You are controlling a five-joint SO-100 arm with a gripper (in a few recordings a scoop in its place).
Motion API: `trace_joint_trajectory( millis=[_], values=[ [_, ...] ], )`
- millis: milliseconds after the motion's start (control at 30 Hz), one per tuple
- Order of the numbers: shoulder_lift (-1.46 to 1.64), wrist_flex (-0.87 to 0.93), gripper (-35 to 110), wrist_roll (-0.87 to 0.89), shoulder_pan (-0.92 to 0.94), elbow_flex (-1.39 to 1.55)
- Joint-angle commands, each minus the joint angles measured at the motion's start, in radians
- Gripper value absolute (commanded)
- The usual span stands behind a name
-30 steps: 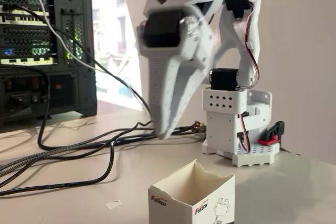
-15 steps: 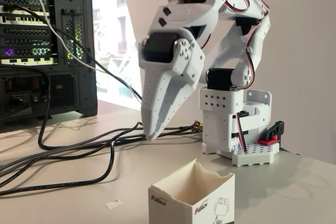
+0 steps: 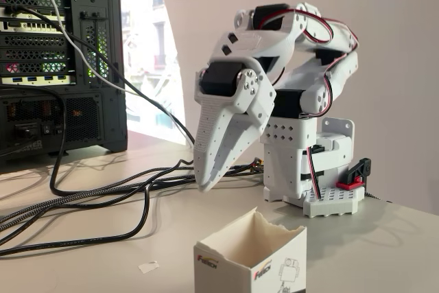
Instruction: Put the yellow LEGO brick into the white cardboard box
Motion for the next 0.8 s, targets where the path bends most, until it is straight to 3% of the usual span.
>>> trace_joint_trajectory(
  millis=[0, 767],
  values=[
    [0.152, 0.025, -9, -0.002, 0.014, 0.037],
    [0.281, 0.077, -9, 0.018, 0.034, 0.091]
  ],
)
